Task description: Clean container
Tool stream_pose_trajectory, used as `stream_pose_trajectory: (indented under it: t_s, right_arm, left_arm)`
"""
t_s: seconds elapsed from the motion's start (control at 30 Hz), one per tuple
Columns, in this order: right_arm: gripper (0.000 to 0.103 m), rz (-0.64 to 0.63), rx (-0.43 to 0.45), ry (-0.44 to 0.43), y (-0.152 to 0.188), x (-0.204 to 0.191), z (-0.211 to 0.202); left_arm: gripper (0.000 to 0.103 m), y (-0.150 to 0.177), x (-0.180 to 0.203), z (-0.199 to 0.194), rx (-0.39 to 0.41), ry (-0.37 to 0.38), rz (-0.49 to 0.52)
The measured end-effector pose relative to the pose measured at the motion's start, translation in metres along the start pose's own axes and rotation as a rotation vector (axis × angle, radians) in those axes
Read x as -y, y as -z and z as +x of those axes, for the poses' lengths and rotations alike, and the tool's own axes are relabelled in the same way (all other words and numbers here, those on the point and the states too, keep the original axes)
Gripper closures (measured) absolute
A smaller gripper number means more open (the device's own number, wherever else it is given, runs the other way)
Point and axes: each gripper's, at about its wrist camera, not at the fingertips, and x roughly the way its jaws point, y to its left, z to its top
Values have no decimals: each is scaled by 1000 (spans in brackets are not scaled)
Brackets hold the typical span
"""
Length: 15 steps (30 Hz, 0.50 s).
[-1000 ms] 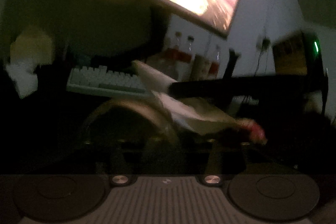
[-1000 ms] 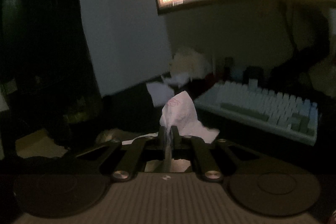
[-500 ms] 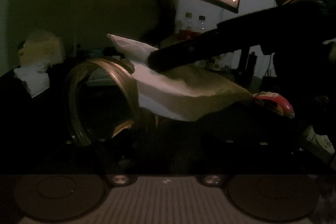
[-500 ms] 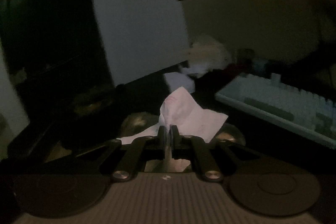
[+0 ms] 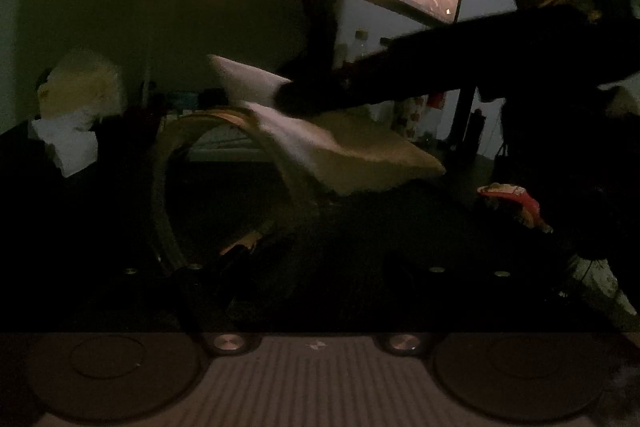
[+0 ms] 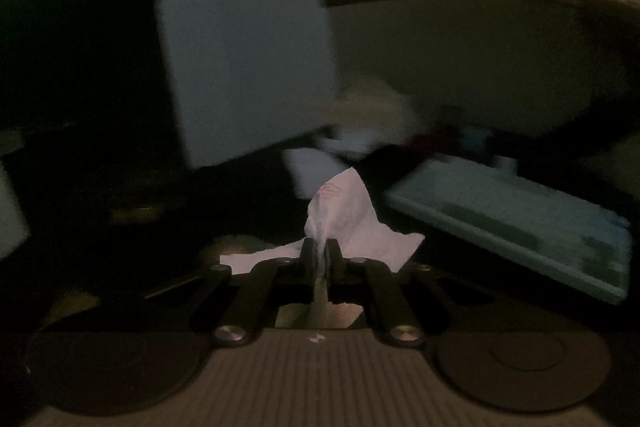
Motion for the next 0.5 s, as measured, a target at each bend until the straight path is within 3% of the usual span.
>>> stream_pose_trajectory:
  t_s: [0.13, 0.37, 0.5]
  right_arm:
    - [96, -16, 23, -14, 3, -8, 3]
    - [96, 84, 76, 166, 11, 17, 7]
    - [95, 95, 82, 133, 9, 14, 8]
  left_arm:
    - [31, 1, -1, -1, -4, -10, -3]
    - [31, 0, -8, -2, -2, -2, -37]
    - [29, 1, -8, -2, -2, -3, -31]
